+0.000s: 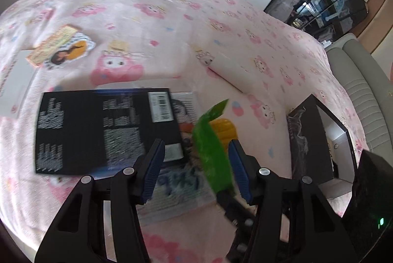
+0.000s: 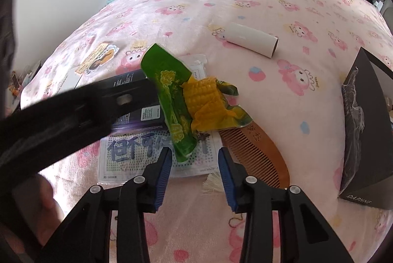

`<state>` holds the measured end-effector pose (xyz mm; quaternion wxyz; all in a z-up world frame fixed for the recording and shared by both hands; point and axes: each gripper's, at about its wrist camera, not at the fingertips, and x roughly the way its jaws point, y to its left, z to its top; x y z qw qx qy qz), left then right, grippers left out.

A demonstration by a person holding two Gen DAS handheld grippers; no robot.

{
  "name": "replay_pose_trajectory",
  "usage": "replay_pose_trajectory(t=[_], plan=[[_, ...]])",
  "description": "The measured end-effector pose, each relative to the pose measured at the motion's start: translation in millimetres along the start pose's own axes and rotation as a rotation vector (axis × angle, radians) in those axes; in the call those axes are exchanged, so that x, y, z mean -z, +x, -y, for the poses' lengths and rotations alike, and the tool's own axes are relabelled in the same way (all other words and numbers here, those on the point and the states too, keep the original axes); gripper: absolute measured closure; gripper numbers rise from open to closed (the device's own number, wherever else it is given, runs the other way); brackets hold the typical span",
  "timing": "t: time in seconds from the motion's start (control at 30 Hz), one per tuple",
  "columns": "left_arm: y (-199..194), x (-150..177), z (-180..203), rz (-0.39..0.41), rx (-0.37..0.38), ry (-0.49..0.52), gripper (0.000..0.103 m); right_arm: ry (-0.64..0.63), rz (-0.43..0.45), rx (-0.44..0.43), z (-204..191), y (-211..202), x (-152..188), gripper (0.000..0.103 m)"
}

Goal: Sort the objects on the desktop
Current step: 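Close the left gripper on the green-and-yellow snack bag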

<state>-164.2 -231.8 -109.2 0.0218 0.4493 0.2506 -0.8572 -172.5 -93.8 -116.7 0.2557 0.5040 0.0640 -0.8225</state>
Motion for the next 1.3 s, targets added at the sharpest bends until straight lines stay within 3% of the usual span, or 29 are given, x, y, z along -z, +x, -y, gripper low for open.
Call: replay_pose_trajectory(t=[0.03,0.1,0.23,0.4,0.77,0.87,0.93,0.97,1.07,1.1,1.17,1.2,1.3], plan=[[6,-2,1,-0.011,0.005,0.000,0.067,0.004,0.000,-0.001,1,1,-1,0.068],[16,-4,4,-0.039,0.052,0.005,0.085,0.019,-0.005,-0.004,4,3,-3,0.068],[14,0,11,-0.027,0.026,0.032,0.100,0.038,-0.017,-0.003,9,5,0,0.068],[12,13,-11,-0.040,0.026,-0.053,0.102,0.096,-0.026,-0.001,22,-1,10,0.068],[-10,45,-32,-0.045,0.071,-0.118,0.102,0.143,-0.022,-0.030,30,-16,21,0.068],[-14,38,-35,-0.033,0.129,-0.150,0.093,0.140,-0.022,-0.033,28,-17,23,0.068],[-17,31,-29,-0.012,0.152,-0.140,0.052,0.145,-0.021,-0.035,29,-20,25,0.068],[-18,28,-24,0.000,0.155,-0.121,0.045,0.153,-0.020,-0.035,31,-20,25,0.068],[-11,17,-8,0.013,0.137,-0.066,0.043,0.172,-0.020,-0.028,38,-18,24,0.068],[-3,14,-4,0.003,0.118,-0.053,0.045,0.173,-0.020,-0.022,40,-16,23,0.068],[11,13,0,-0.021,0.088,-0.041,0.066,0.175,-0.017,-0.014,43,-15,19,0.068],[12,16,-1,-0.027,0.087,-0.044,0.088,0.176,-0.014,-0.012,44,-15,18,0.068],[15,25,-2,-0.045,0.083,-0.054,0.102,0.183,-0.014,-0.009,47,-17,18,0.068]])
